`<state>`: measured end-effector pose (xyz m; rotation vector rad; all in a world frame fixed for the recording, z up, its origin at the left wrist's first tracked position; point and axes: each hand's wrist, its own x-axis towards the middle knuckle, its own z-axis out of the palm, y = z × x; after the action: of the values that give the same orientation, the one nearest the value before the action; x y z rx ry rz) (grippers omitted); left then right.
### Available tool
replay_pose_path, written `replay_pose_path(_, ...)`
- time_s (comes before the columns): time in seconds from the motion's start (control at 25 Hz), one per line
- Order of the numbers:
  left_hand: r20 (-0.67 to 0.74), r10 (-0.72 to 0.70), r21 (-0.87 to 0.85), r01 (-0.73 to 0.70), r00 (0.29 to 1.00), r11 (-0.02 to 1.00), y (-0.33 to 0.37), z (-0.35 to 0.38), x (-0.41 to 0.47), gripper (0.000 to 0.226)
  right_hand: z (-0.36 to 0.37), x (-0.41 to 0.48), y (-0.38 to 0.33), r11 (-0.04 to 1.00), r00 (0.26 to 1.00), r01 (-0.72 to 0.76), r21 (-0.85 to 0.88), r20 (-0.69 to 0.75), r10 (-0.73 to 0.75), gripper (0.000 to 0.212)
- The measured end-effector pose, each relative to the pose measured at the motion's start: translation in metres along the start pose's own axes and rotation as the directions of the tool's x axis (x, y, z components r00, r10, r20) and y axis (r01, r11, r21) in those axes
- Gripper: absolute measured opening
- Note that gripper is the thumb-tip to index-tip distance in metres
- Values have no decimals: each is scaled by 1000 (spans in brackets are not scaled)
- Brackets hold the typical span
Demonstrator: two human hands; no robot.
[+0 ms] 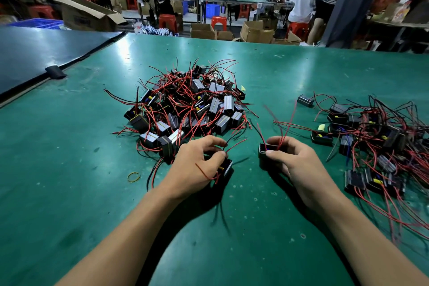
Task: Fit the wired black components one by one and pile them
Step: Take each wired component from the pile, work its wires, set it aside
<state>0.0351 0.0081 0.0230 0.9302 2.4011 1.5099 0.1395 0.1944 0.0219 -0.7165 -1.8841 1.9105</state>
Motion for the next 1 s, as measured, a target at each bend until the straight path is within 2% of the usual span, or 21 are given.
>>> replay_pose_path(0.08, 3, 13, -4, -13, 1000, 1000, 0, 1, 0, 16, -3, -2, -1, 988, 997, 82, -133, 22, -80, 24)
replay_pose_path(0.16, 4, -3, -23, 4, 1000, 1000, -1, 2, 1, 14, -5, -3, -2, 969, 993, 109, -221, 62, -97, 23)
replay_pose_path(0.32, -8, -38, -64, 37, 999, 997, -1, 2, 2, 13, -4, -3, -1, 924, 989, 150, -351, 52, -141, 7)
replay_pose_path(0.44, 19, -60, -130, 62, 998, 990, 4, 0, -1, 24, -2, -3, -3, 945, 990, 135, -297, 5, -140, 14)
replay_pose_path(0.52, 102, -81, -165, 97, 991, 981, 9, 4, -4, 44, 3, -4, -2, 962, 993, 113, -249, 0, -117, 19)
replay_pose_path(0.64, 137, -78, 8, 77, 987, 997, 14, 15, -7, 76, 14, -7, 1, 981, 996, 95, -170, 16, -93, 19)
replay_pose_path(0.72, 96, -78, 115, 67, 992, 991, 14, 18, -6, 81, 18, -7, 4, 991, 997, 59, -119, 58, -52, 19)
replay_pose_path(0.8, 83, -102, 104, 93, 991, 990, 12, 18, -4, 81, 19, -7, 5, 996, 996, 22, -84, 87, -15, 17)
replay_pose_path(0.92, 84, -121, 78, 115, 989, 990, 9, 17, -2, 83, 12, -4, 4, 994, 997, -62, 91, 59, 56, 24)
replay_pose_path(0.96, 87, -120, 70, 114, 989, 991, 9, 17, -2, 83, 9, -3, 4, 993, 998, -66, 99, 27, 63, 30)
replay_pose_path(1.0, 89, -119, 60, 114, 989, 992, 8, 18, -1, 84, 5, -2, 4, 999, 998, -45, -10, -38, 44, 39)
